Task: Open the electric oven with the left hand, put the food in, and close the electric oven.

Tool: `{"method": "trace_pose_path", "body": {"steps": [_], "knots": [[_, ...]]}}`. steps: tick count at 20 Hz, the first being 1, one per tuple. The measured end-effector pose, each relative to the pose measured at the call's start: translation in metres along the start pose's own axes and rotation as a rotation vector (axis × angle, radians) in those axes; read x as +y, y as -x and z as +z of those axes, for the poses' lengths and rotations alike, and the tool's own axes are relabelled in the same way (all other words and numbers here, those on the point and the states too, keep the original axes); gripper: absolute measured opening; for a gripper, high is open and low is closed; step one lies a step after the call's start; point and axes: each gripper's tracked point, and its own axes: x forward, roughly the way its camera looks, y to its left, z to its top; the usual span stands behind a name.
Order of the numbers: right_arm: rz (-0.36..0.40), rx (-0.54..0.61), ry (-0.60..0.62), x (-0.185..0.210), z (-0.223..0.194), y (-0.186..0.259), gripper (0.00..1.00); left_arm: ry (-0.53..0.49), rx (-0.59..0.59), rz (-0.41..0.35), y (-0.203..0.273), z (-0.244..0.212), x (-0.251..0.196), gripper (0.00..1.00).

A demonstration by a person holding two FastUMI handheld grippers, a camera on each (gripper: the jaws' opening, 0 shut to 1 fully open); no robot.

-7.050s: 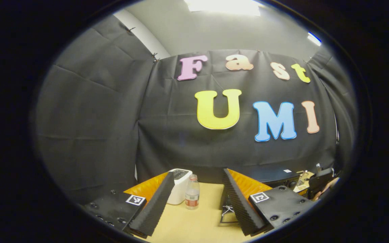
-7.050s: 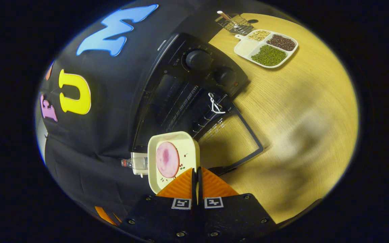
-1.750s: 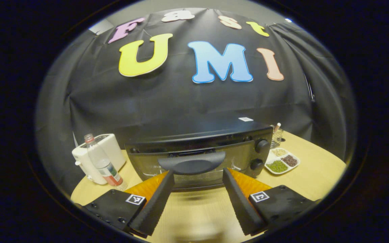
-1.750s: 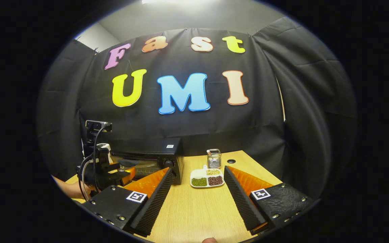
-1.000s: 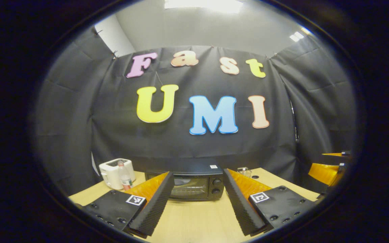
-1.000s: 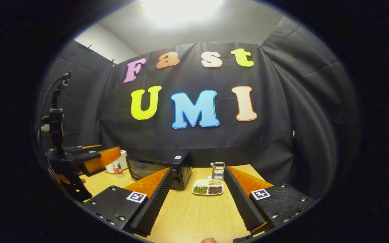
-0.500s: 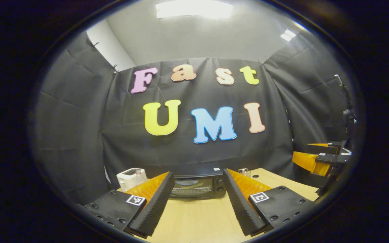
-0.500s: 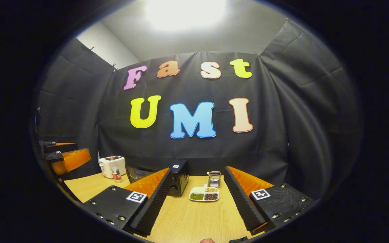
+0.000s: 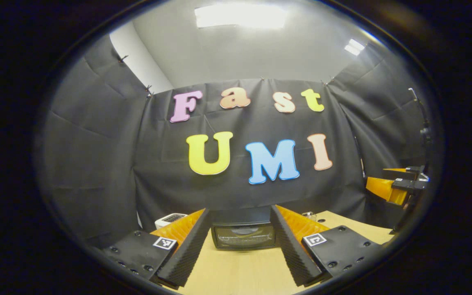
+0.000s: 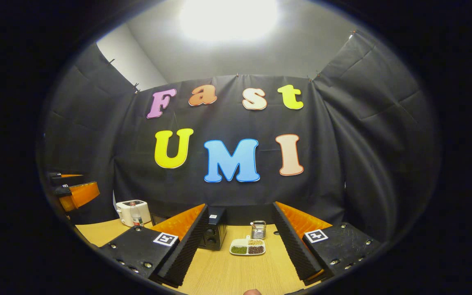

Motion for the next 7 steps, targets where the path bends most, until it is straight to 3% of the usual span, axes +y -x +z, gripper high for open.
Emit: {"method": "trace_pose_path", "body": {"steps": [4, 7], "knots": [[0.001, -0.016, 0.005, 0.009, 0.011, 0.004, 0.96, 0.058, 0.012, -0.013, 0.001, -0.002, 0.006, 0.90], [0.019, -0.024, 0.025, 0.016, 0.008, 0.008, 0.96, 0.086, 0.024, -0.020, 0.001, -0.005, 0.011, 0.90]]}}
